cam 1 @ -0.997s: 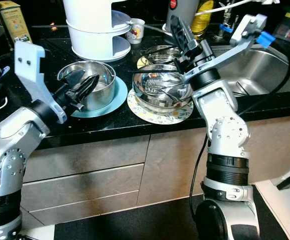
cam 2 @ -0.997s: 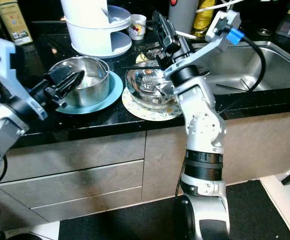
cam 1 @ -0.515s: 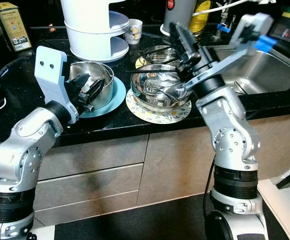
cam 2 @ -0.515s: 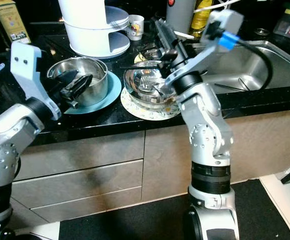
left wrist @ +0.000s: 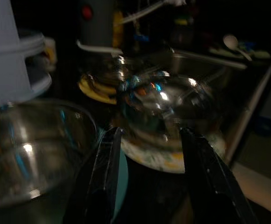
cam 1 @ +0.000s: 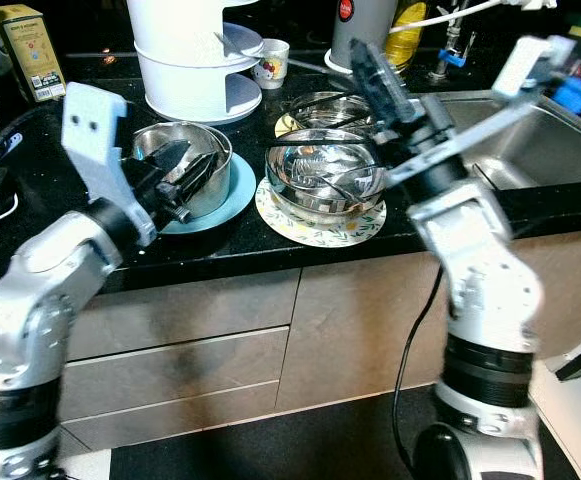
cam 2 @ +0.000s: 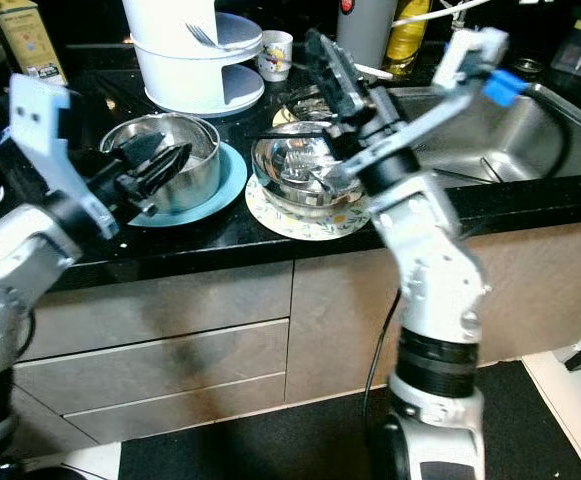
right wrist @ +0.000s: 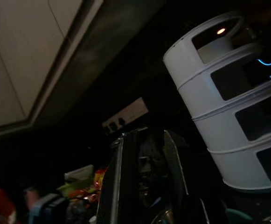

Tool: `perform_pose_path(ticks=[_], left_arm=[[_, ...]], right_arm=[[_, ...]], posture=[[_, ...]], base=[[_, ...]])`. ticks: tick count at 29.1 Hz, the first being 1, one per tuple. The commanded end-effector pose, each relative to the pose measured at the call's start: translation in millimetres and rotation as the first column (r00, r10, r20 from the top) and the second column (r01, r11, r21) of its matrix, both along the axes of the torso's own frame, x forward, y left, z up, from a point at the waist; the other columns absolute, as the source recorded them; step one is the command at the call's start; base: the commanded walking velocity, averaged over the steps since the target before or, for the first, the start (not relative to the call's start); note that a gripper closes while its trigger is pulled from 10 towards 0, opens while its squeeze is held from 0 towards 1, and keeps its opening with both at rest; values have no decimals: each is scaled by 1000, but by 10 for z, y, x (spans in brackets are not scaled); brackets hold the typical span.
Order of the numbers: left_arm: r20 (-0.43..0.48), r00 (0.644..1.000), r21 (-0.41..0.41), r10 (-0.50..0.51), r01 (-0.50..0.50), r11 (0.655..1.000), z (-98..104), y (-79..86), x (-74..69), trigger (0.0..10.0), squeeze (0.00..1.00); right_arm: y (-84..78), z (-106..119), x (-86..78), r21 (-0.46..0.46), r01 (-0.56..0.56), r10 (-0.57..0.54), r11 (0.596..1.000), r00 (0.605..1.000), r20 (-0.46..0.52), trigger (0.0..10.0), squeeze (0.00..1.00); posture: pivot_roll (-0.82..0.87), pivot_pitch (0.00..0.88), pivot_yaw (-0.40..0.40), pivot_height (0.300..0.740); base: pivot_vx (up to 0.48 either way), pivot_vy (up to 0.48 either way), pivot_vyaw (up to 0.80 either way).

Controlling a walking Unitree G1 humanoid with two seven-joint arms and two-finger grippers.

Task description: Kitchen organization

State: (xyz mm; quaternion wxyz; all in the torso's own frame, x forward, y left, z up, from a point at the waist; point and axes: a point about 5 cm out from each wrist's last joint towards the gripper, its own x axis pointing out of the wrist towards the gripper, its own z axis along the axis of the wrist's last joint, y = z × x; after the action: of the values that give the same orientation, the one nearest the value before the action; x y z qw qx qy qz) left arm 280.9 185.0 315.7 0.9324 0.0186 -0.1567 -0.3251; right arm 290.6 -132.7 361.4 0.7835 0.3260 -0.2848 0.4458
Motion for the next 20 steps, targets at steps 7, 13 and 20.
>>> perform_pose_path(ticks=[7, 13, 20], left_arm=[[-334, 923, 324, -191, 302, 896, -520, 59, -425, 10000, 0], [-539, 840, 470, -64, 363, 804, -910, 139, -537, 10000, 0], [-671, 716, 612, 191, 391, 687, -1452, 435, -671, 10000, 0]], right_arm=[[-126, -228, -201, -176, -144, 146, 974, 989, -4, 10000, 0], [-139, -656, -316, -437, -226, 187, 870, 974, -131, 10000, 0], [-242, -1193, -293, -664, -267, 56, 698, 945, -321, 10000, 0]], posture=[[-55, 175, -29, 740], [-51, 179, -33, 740], [-55, 180, -28, 740]], base=[[0, 0, 0], [0, 0, 0], [0, 0, 0]])
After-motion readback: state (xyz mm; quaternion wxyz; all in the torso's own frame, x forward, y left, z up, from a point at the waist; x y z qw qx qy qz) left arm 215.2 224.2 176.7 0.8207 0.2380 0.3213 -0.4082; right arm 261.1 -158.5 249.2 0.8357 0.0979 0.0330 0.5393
